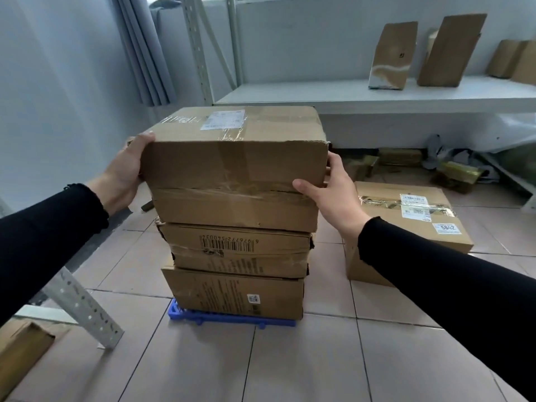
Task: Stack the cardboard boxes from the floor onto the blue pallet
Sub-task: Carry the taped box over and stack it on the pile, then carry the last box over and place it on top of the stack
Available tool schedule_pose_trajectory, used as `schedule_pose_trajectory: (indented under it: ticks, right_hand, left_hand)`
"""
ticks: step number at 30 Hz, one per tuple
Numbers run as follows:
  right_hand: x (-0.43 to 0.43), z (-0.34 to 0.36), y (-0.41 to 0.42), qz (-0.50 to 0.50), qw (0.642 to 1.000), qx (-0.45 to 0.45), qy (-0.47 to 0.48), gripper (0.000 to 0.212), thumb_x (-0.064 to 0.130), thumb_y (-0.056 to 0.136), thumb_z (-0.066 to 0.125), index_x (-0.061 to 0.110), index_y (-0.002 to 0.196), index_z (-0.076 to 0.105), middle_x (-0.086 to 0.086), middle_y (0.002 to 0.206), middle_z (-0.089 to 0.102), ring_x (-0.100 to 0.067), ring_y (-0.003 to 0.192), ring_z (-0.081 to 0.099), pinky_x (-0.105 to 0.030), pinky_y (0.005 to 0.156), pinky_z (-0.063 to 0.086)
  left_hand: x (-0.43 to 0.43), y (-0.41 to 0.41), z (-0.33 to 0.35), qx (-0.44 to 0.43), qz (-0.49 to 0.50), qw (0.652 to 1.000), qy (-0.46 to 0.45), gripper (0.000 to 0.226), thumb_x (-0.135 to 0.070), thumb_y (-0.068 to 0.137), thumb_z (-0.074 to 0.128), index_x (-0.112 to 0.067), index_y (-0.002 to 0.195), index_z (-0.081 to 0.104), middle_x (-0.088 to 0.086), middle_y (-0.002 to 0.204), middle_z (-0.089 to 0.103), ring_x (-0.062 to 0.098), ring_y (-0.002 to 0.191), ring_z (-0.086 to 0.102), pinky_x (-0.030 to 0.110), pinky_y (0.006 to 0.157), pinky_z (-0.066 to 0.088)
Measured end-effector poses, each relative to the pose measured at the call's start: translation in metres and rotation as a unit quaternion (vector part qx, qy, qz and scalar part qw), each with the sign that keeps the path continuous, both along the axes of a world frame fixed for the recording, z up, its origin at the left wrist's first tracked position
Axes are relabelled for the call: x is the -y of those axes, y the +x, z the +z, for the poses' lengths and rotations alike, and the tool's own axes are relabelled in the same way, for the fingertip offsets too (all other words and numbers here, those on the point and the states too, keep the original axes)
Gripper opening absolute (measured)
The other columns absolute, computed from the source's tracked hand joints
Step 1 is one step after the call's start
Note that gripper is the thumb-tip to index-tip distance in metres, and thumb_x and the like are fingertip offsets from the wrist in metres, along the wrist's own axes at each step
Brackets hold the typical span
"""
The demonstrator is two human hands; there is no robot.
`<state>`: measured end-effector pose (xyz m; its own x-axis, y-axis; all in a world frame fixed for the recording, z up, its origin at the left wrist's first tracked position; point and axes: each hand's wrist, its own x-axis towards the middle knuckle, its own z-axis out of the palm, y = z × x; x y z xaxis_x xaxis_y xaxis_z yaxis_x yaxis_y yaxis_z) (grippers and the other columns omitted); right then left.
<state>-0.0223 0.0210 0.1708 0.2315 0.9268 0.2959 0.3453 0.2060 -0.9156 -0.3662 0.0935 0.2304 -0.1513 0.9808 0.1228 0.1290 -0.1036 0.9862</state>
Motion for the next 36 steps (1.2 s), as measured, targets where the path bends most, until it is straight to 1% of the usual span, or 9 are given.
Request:
schedule_pose_trajectory:
  ticks: [3,7,11,15,18,24,29,33,36]
  right_hand:
    - [0.0,-0.004,0.003,0.009,1.0,0.019,-0.01,0.08,0.038,0.084,0.083,0.029,0.151,0.039,0.003,0.14,0.059,0.004,0.104,0.06,-0.014,0.076,0.049]
    - [0.003,-0.002,0.019,0.035,0.996,0.066,-0.039,0.086,0.045,0.082,0.082,0.025,0.153,0.038,0.002,0.145,0.054,-0.013,0.118,0.061,-0.035,0.099,0.055]
    - [0.009,0.014,0.051,0.071,0.972,0.209,-0.085,0.094,0.044,0.083,0.081,0.024,0.16,0.03,-0.002,0.159,0.041,-0.02,0.141,0.045,-0.034,0.111,0.04]
    - [0.014,0.025,0.101,0.052,0.939,0.324,-0.105,0.09,0.046,0.086,0.077,0.022,0.161,0.033,-0.004,0.163,0.038,-0.022,0.149,0.035,-0.039,0.119,0.031]
    - [0.014,0.025,0.146,0.013,0.923,0.368,-0.116,0.084,0.045,0.09,0.073,0.019,0.16,0.035,-0.007,0.16,0.041,-0.026,0.149,0.034,-0.038,0.118,0.029]
    - [0.025,-0.006,0.233,-0.052,0.915,0.362,-0.169,0.074,0.043,0.095,0.067,0.016,0.158,0.038,-0.009,0.158,0.044,-0.029,0.147,0.035,-0.039,0.116,0.03]
    - [0.044,-0.064,0.301,-0.105,0.918,0.293,-0.245,0.072,0.038,0.092,0.072,0.015,0.154,0.043,-0.012,0.153,0.049,-0.032,0.141,0.045,-0.041,0.111,0.038]
    - [0.052,-0.118,0.344,-0.134,0.923,0.201,-0.301,0.068,0.029,0.091,0.075,0.01,0.149,0.046,-0.014,0.147,0.054,-0.033,0.133,0.052,-0.039,0.101,0.046]
    - [0.05,-0.159,0.365,-0.143,0.926,0.109,-0.333,0.088,0.027,0.091,0.076,0.008,0.161,0.027,-0.014,0.16,0.041,-0.032,0.145,0.043,-0.04,0.11,0.041]
  left_hand:
    - [-0.001,0.002,-0.003,-0.012,-0.004,1.0,-0.016,0.04,-0.044,0.1,0.051,-0.017,0.13,0.047,-0.004,0.105,0.053,0.006,0.089,0.048,0.025,0.073,0.041]
    - [0.003,0.005,0.018,-0.114,0.063,0.99,0.056,0.034,-0.022,0.095,0.064,-0.015,0.126,0.05,-0.001,0.104,0.055,0.008,0.092,0.052,0.015,0.073,0.047]
    - [0.004,0.032,0.056,-0.394,0.055,0.9,0.175,0.042,-0.011,0.089,0.067,-0.012,0.13,0.062,0.006,0.126,0.062,0.023,0.116,0.056,0.032,0.097,0.041]
    - [-0.003,0.116,0.09,-0.553,-0.026,0.802,0.226,0.044,-0.028,0.095,0.061,-0.014,0.137,0.059,0.015,0.141,0.058,0.034,0.132,0.049,0.043,0.109,0.036]
    - [-0.007,0.194,0.099,-0.615,-0.089,0.753,0.218,0.056,-0.04,0.1,0.053,-0.015,0.149,0.048,0.012,0.154,0.048,0.032,0.142,0.041,0.047,0.114,0.032]
    - [0.012,0.346,0.07,-0.617,-0.192,0.719,0.257,0.056,-0.04,0.103,0.047,-0.013,0.151,0.045,0.009,0.154,0.047,0.028,0.139,0.044,0.039,0.111,0.033]
    - [0.015,0.412,-0.03,-0.596,-0.272,0.73,0.192,0.058,-0.038,0.102,0.05,-0.013,0.154,0.04,0.009,0.154,0.047,0.026,0.139,0.046,0.038,0.11,0.037]
    - [-0.004,0.428,-0.113,-0.559,-0.279,0.778,0.072,0.065,-0.038,0.101,0.054,-0.01,0.156,0.036,0.013,0.156,0.044,0.029,0.14,0.045,0.037,0.109,0.037]
    - [-0.024,0.432,-0.162,-0.492,-0.249,0.834,-0.021,0.071,-0.037,0.1,0.056,-0.006,0.158,0.029,0.015,0.16,0.038,0.031,0.144,0.04,0.037,0.111,0.035]
